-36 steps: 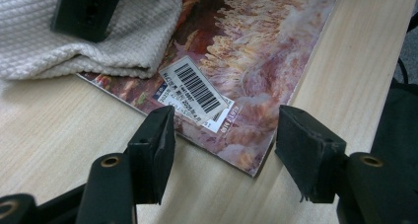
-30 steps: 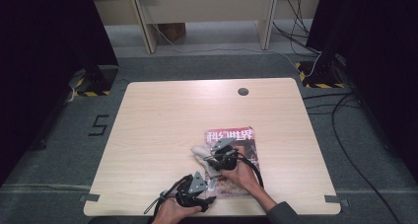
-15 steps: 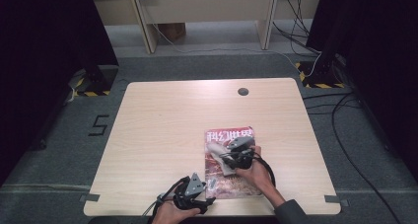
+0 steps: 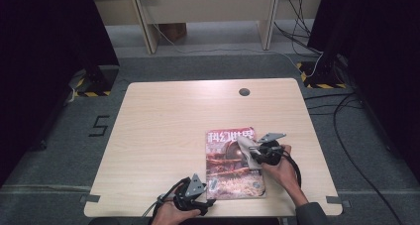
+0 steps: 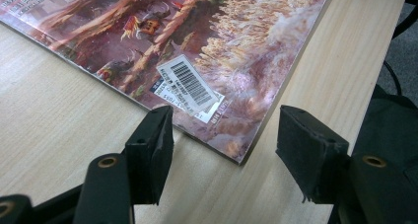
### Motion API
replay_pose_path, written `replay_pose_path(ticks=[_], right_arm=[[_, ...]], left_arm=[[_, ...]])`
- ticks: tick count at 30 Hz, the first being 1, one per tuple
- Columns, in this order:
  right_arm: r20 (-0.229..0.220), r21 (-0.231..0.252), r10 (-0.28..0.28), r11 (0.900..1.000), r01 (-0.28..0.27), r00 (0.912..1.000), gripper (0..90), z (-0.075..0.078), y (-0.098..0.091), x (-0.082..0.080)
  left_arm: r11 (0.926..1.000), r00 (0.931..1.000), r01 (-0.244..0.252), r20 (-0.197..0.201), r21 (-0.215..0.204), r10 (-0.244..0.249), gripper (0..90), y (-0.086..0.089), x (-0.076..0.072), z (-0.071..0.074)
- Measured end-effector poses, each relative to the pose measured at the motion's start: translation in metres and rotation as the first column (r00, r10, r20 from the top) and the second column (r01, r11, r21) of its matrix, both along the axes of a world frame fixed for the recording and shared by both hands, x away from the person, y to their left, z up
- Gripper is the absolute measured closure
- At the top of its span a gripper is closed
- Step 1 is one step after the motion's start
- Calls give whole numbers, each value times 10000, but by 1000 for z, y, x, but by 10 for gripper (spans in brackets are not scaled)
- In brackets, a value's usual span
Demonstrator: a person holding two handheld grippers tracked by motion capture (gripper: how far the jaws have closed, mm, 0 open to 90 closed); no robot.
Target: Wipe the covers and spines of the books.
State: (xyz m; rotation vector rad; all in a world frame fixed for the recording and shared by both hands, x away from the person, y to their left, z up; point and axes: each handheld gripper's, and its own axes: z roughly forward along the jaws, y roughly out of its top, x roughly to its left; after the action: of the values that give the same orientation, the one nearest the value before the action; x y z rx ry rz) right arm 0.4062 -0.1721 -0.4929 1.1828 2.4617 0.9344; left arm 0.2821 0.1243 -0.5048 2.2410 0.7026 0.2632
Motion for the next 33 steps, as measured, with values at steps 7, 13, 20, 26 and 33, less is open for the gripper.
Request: replay_pose_path(ticks=[7,13,20,26,33], right_arm=[[95,-143,97,9999,-96,9999,764,0,4,0],[94,-155,454,9989,-453,9989,764,0,19,-2],[163,-135,968,9952,-965,9952,765,-1,42,-4],[137,-71,1350,9908,-1349,9907,765,-2,62,-6],[64,123,2100,9776,-2101,9777,765,-4,93,-14]], left_arm=[[10000,10000,-30,3,44,30,373,0,1,-1],[9999,9999,-97,-115,107,98,319,0,1,-2],[9994,9993,-347,-131,14,347,247,4,2,1],[9997,9996,-254,-134,56,254,255,5,0,1],[9998,9996,-180,-197,31,181,285,6,-2,1]])
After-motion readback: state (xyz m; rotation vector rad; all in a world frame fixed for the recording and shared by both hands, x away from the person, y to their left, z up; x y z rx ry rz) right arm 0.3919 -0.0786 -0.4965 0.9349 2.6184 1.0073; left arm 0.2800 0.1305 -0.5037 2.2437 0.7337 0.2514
